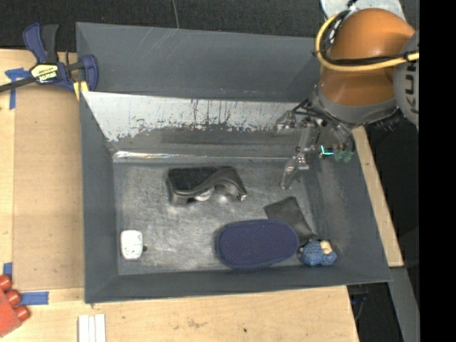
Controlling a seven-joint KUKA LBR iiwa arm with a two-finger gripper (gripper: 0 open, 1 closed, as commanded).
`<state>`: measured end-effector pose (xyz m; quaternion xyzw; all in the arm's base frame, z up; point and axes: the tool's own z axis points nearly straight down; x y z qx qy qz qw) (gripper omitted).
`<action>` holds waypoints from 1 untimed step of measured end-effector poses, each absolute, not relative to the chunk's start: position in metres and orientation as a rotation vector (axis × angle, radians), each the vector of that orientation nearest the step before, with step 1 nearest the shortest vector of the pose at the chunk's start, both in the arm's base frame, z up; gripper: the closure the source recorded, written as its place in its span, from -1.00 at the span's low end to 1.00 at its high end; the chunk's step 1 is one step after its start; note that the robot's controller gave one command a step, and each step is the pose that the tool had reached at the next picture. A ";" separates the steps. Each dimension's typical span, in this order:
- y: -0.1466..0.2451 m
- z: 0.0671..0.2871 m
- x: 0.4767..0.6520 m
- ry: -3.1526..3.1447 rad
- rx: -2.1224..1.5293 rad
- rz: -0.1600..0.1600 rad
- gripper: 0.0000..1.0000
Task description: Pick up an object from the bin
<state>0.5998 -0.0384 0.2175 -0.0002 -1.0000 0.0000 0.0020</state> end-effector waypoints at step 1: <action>0.027 0.112 0.607 -3.122 0.324 -0.003 -1.00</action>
Offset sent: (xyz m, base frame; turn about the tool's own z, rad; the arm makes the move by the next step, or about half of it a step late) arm 0.0078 0.0631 -0.1020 -0.2043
